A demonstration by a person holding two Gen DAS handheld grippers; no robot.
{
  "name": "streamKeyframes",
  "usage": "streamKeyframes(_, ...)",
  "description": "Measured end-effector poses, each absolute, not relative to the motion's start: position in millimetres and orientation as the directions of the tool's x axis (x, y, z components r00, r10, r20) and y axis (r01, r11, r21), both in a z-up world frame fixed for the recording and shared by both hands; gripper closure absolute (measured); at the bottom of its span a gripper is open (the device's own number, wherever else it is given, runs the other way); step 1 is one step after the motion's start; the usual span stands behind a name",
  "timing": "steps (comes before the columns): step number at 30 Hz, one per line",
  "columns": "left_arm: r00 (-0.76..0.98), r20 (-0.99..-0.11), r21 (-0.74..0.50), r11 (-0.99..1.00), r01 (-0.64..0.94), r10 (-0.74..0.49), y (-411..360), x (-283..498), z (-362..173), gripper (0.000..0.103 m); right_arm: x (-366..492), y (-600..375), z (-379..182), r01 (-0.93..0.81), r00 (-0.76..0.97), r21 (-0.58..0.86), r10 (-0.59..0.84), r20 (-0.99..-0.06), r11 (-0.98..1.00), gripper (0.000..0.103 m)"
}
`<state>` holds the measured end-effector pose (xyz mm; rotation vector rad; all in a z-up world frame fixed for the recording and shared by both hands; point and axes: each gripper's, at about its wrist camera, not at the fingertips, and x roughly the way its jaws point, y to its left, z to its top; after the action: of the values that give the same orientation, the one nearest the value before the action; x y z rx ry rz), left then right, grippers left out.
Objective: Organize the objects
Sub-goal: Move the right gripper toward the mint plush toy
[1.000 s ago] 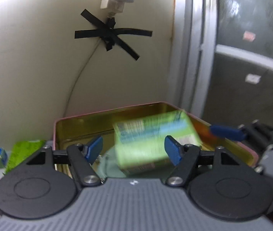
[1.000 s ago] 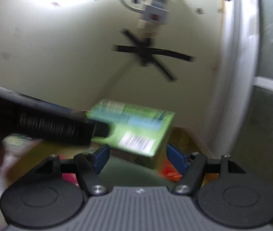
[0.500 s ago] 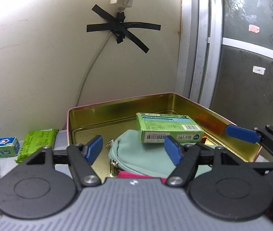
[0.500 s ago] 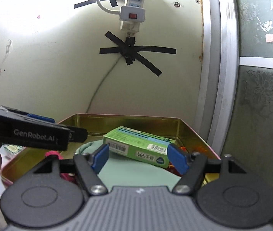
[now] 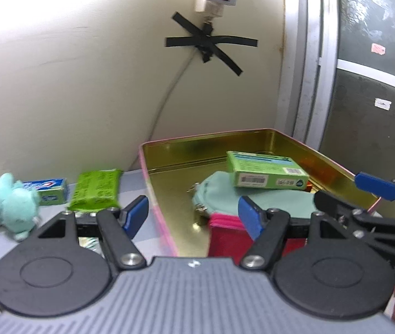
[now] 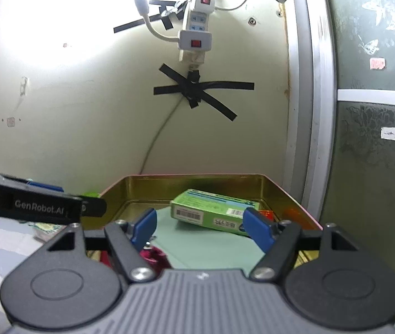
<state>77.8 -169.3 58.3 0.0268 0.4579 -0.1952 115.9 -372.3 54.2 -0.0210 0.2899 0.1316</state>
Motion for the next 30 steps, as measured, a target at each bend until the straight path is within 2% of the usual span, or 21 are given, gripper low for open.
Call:
streamKeyframes(10,0.893,-0.44,-0.043,0.996,0.082,-0.092,-100,61,57,0.029,101,-318,76,-0.188,0.952,-0.072,0.164,-0.257,0.979,0.032)
streamKeyframes(16,0.896,-0.443,-0.053,0.999,-0.008,-0.017,-42,57,47,0.026,104,-269,81,-0.263,0.935,-0.096,0.229,-0.271,0.96,0.031)
streamKeyframes(20,0.893,-0.445,-0.07,0.991,-0.111,0.068,13,52,34,0.026,114,-233,82,-0.343,0.903,-0.088,0.302,-0.306,0.935,0.031)
streamKeyframes(26,0.847,-0.453,-0.068,0.937,-0.344,0.278,99,47,2,0.026,149,-169,76,-0.468,0.813,-0.033,0.415,-0.408,0.883,0.03)
streamKeyframes(29,0.827,-0.452,-0.079,0.909,-0.41,0.334,126,48,-6,0.026,182,-135,67,-0.509,0.744,0.07,0.48,-0.465,0.858,0.022)
streamKeyframes(30,0.824,-0.465,-0.109,0.903,-0.416,0.323,134,50,-6,0.026,196,-124,62,-0.504,0.725,0.116,0.492,-0.482,0.856,0.015)
